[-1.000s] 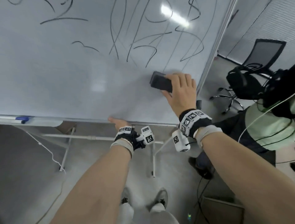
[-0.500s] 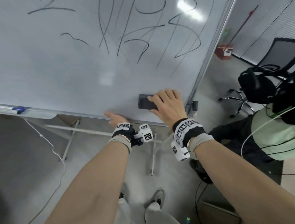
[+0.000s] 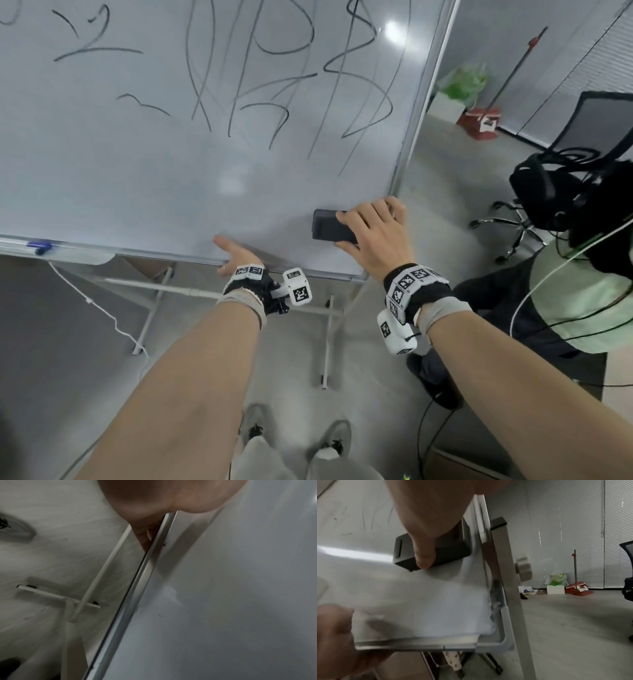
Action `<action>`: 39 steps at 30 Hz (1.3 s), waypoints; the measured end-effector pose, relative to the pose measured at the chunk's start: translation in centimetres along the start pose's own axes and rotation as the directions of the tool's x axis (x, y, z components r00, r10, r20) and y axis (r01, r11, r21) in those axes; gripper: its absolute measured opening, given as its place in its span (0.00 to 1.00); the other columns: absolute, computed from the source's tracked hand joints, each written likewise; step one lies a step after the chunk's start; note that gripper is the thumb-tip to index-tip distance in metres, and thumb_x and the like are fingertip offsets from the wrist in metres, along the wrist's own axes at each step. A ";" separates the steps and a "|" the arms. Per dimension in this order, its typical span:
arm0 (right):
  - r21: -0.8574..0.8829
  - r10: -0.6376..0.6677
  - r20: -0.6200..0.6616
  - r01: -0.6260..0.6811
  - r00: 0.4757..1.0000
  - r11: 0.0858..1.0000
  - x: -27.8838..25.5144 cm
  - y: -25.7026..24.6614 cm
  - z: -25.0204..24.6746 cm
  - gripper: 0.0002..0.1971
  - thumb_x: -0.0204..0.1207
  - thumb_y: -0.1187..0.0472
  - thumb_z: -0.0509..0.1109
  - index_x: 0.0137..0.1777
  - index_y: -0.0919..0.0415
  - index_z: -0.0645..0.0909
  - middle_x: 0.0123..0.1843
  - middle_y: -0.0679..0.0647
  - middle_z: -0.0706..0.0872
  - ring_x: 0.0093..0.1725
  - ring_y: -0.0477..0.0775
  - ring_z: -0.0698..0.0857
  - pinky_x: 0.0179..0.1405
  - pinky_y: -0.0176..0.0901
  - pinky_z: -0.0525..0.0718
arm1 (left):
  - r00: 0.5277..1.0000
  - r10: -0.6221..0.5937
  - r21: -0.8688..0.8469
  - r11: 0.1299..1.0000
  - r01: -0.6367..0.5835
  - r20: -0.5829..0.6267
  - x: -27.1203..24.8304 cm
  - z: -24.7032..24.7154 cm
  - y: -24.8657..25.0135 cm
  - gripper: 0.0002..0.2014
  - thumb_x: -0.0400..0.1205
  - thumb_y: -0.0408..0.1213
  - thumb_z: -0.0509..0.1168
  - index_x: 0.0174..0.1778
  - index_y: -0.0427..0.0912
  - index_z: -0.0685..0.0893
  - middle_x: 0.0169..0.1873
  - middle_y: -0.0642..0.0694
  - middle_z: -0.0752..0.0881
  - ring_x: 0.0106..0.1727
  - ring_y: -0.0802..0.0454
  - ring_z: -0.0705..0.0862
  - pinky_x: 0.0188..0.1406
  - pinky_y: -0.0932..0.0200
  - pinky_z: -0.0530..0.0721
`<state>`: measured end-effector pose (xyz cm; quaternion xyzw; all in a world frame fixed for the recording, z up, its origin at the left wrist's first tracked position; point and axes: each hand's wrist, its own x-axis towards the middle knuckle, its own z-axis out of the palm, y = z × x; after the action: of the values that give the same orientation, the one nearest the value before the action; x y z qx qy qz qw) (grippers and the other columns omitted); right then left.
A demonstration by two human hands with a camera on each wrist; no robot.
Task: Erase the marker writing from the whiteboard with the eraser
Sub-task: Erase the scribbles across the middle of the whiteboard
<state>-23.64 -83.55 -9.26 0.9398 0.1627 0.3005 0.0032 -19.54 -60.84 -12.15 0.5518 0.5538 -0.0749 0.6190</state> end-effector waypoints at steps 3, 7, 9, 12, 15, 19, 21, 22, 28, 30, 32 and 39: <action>0.008 0.136 -0.130 -0.136 0.982 0.991 2.3 0.5 -1.6 0.21 0.71 0.46 0.78 0.61 0.54 0.84 0.54 0.51 0.85 0.54 0.59 0.78 0.68 0.58 0.69 | 0.992 -0.091 0.181 0.981 0.074 0.087 2.0 -0.2 0.0 0.67 0.61 0.86 0.28 0.87 0.41 0.58 0.84 0.33 0.62 0.80 0.29 0.69 0.82 0.34 0.61; -0.039 0.131 -0.164 -0.139 0.978 0.989 5.3 0.3 -2.8 0.22 0.71 0.46 0.78 0.63 0.53 0.84 0.56 0.51 0.85 0.56 0.59 0.78 0.67 0.57 0.70 | 0.968 -0.168 0.413 0.907 0.077 0.187 14.0 3.3 -1.6 0.85 0.32 0.90 0.21 0.80 0.45 0.71 0.75 0.31 0.78 0.67 0.24 0.82 0.69 0.23 0.70; -0.045 0.150 -0.166 -0.160 0.975 0.986 5.7 -0.2 -2.9 0.23 0.71 0.46 0.79 0.63 0.53 0.83 0.57 0.51 0.85 0.57 0.61 0.79 0.65 0.57 0.71 | 0.955 -0.173 0.447 0.893 0.050 0.240 18.2 4.2 -2.7 0.87 0.28 0.90 0.21 0.79 0.45 0.73 0.75 0.37 0.79 0.69 0.27 0.82 0.70 0.24 0.67; -0.048 0.212 -0.173 -0.223 0.962 0.974 5.4 -1.5 -2.6 0.22 0.71 0.47 0.79 0.63 0.53 0.83 0.56 0.51 0.84 0.57 0.62 0.80 0.64 0.58 0.72 | 0.937 -0.165 0.457 0.889 0.006 0.308 18.7 3.7 -2.1 0.88 0.28 0.90 0.21 0.81 0.45 0.71 0.76 0.41 0.78 0.71 0.32 0.81 0.71 0.28 0.69; -0.054 0.262 -0.174 -0.275 0.949 0.960 5.2 -2.3 -2.8 0.23 0.71 0.47 0.79 0.63 0.54 0.82 0.56 0.52 0.84 0.57 0.62 0.80 0.63 0.58 0.72 | 0.935 -0.081 0.512 0.851 -0.114 0.344 18.3 3.1 -2.1 0.82 0.37 0.90 0.23 0.79 0.41 0.72 0.72 0.38 0.82 0.69 0.31 0.83 0.70 0.29 0.74; -0.064 0.292 -0.163 -0.305 0.943 0.950 5.5 -2.5 -2.9 0.23 0.68 0.49 0.81 0.62 0.53 0.83 0.55 0.52 0.85 0.56 0.62 0.80 0.62 0.56 0.72 | 0.920 -0.188 0.527 0.850 -0.024 0.345 18.2 3.7 -1.4 0.88 0.27 0.90 0.22 0.74 0.36 0.74 0.63 0.32 0.87 0.59 0.25 0.87 0.66 0.23 0.72; -0.040 0.323 -0.165 -0.334 0.932 0.942 5.7 -2.8 -2.7 0.23 0.68 0.48 0.82 0.61 0.54 0.84 0.54 0.52 0.85 0.54 0.62 0.80 0.60 0.55 0.72 | 0.928 -0.202 0.568 0.823 -0.012 0.313 15.5 2.8 -0.7 0.88 0.26 0.88 0.20 0.71 0.33 0.76 0.60 0.30 0.87 0.55 0.24 0.88 0.63 0.23 0.76; -0.022 0.331 -0.175 -0.340 0.927 0.940 5.8 -3.0 -2.5 0.23 0.68 0.48 0.82 0.60 0.54 0.84 0.53 0.52 0.85 0.53 0.62 0.80 0.58 0.55 0.72 | 0.926 -0.229 0.553 0.832 0.027 0.300 12.4 1.3 0.4 0.88 0.26 0.88 0.19 0.69 0.32 0.77 0.59 0.29 0.88 0.53 0.25 0.89 0.61 0.23 0.78; 0.050 0.335 -0.217 -0.332 0.917 0.942 6.4 -3.3 -1.6 0.23 0.70 0.45 0.80 0.60 0.57 0.84 0.50 0.55 0.84 0.50 0.64 0.81 0.52 0.55 0.74 | 0.974 -0.050 0.282 0.959 -0.014 0.219 2.8 -0.7 3.9 0.68 0.60 0.83 0.20 0.87 0.39 0.59 0.81 0.31 0.69 0.81 0.31 0.69 0.84 0.37 0.61; 0.037 0.347 -0.223 -0.348 0.911 0.937 6.8 -3.0 -1.8 0.24 0.72 0.43 0.79 0.62 0.57 0.83 0.51 0.55 0.85 0.51 0.64 0.81 0.52 0.55 0.75 | 0.968 0.162 0.194 0.961 -0.199 0.190 0.3 0.0 5.3 0.64 0.63 0.82 0.27 0.88 0.41 0.53 0.85 0.31 0.58 0.86 0.32 0.58 0.87 0.39 0.52; 0.038 0.378 -0.281 -0.383 0.882 0.923 7.8 -2.3 -2.7 0.25 0.74 0.41 0.78 0.62 0.58 0.82 0.52 0.55 0.85 0.51 0.63 0.80 0.51 0.56 0.76 | 0.976 0.206 0.140 0.967 -0.214 0.073 -2.0 0.3 7.1 0.54 0.77 0.76 0.44 0.87 0.34 0.54 0.84 0.33 0.59 0.85 0.35 0.60 0.85 0.46 0.52; 0.098 0.581 -0.422 -0.602 0.696 0.792 12.9 1.5 -6.8 0.26 0.79 0.38 0.70 0.64 0.60 0.80 0.61 0.58 0.83 0.59 0.64 0.79 0.58 0.55 0.74 | 0.983 0.182 0.047 0.983 -0.180 -0.041 -1.3 2.6 9.7 0.60 0.74 0.80 0.46 0.86 0.29 0.54 0.85 0.35 0.59 0.85 0.36 0.60 0.86 0.45 0.50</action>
<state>-17.15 -81.63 3.78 0.8509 -0.1587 0.4892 -0.1073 -11.66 -59.80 -5.89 0.6146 0.5134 -0.0179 0.5986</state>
